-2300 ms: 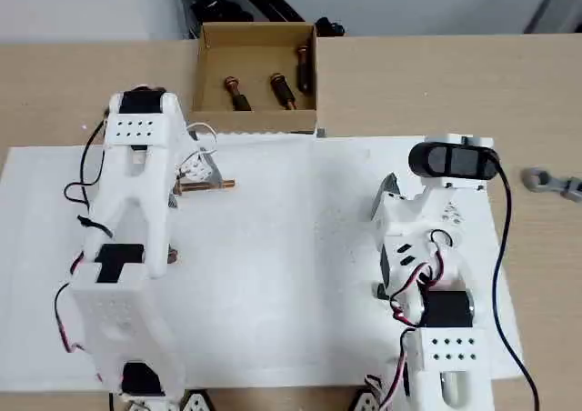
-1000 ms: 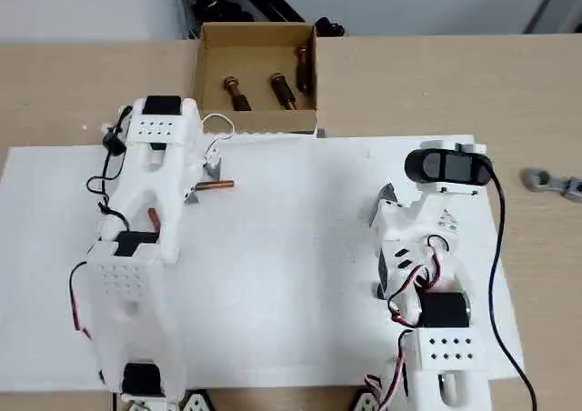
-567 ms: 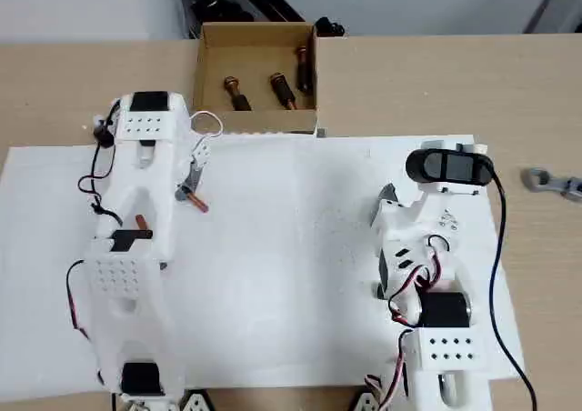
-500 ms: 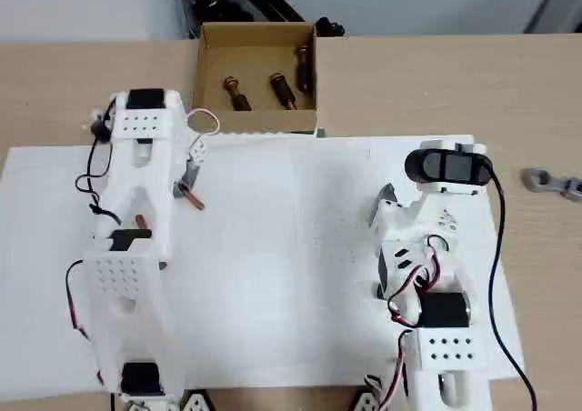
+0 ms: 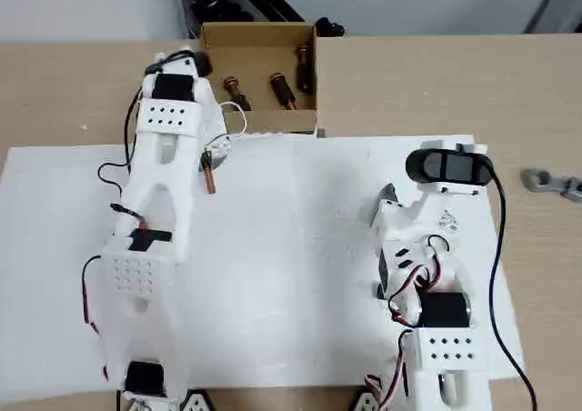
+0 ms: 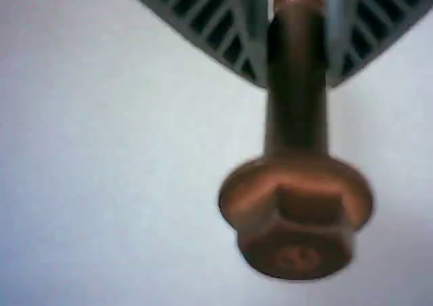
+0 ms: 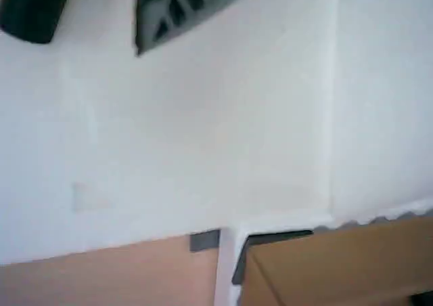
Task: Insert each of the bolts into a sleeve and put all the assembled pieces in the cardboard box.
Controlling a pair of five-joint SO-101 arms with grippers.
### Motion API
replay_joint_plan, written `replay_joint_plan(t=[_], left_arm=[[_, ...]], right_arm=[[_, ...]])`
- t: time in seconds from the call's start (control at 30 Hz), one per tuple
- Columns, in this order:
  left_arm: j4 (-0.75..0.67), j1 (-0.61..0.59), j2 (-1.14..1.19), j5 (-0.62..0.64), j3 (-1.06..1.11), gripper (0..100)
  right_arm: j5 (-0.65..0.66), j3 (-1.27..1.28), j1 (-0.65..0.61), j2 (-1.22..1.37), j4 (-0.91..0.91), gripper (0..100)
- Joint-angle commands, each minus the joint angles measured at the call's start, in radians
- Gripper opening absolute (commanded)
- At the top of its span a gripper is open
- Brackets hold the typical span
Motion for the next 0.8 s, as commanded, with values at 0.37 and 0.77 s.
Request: replay_joint_plan(t=[0.37,0.77], left_arm=[[0.020,0.006,-0.017,-0.491,0.159,1],[0.018,0.000,-0.026,-0.511,0.125,17]], right_arm=[[-0.012,-0.006,0.001,-0.016,-0.007,21.3],[-0.012,-0.009,0.001,-0.016,-0.005,21.3]])
